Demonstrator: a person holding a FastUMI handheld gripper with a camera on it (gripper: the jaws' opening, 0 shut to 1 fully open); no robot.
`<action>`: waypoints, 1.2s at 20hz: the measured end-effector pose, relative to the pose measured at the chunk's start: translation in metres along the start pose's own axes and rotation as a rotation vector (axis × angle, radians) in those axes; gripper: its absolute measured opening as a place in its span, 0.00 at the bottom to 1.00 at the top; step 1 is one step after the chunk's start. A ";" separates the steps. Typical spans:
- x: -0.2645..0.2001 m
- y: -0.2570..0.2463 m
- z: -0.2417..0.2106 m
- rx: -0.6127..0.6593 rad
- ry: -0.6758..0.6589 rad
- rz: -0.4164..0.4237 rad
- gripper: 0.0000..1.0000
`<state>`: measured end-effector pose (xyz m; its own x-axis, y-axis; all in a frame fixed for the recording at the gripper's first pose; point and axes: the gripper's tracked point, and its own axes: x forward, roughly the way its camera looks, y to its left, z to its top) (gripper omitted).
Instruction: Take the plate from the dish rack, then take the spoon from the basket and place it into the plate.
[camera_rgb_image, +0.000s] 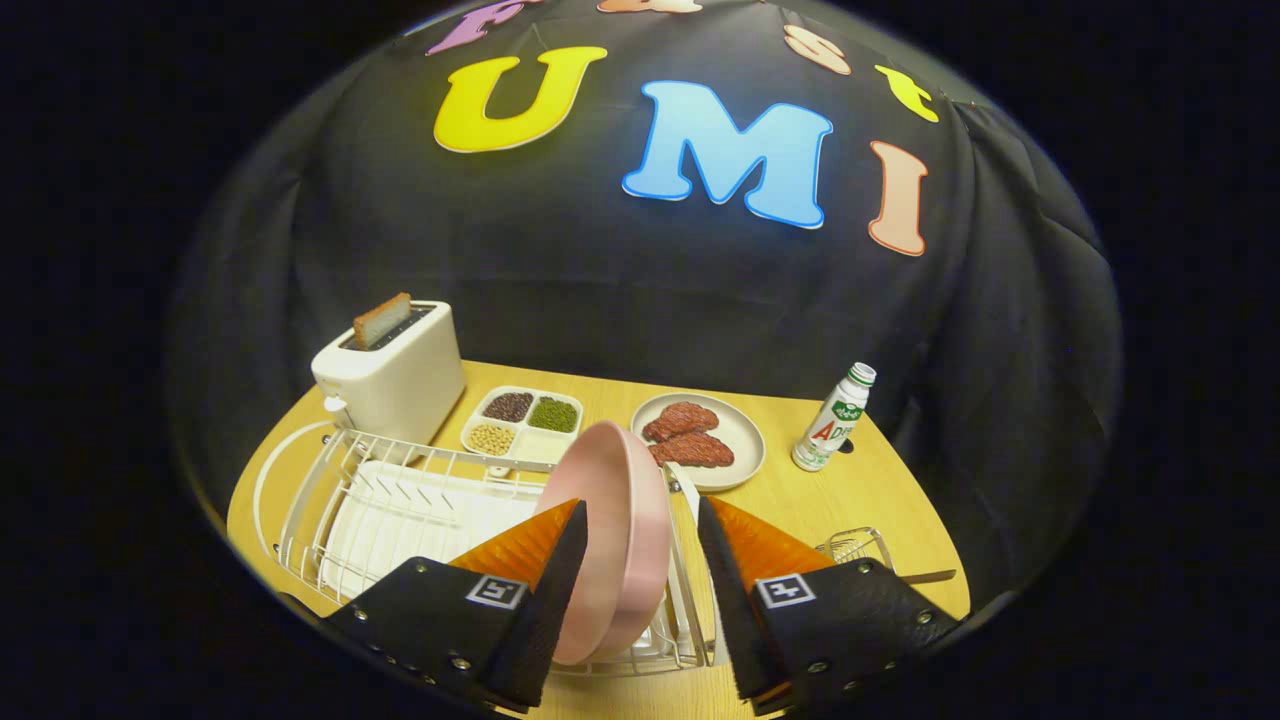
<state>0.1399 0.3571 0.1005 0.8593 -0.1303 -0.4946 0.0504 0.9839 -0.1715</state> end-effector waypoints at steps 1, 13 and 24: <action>-0.001 0.002 -0.002 0.003 0.019 -0.005 0.62; 0.003 0.016 0.005 -0.158 0.196 -0.209 0.09; -0.016 0.004 0.045 -0.217 0.098 -0.226 0.10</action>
<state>0.1492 0.3689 0.1462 0.7851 -0.3639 -0.5012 0.1154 0.8810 -0.4589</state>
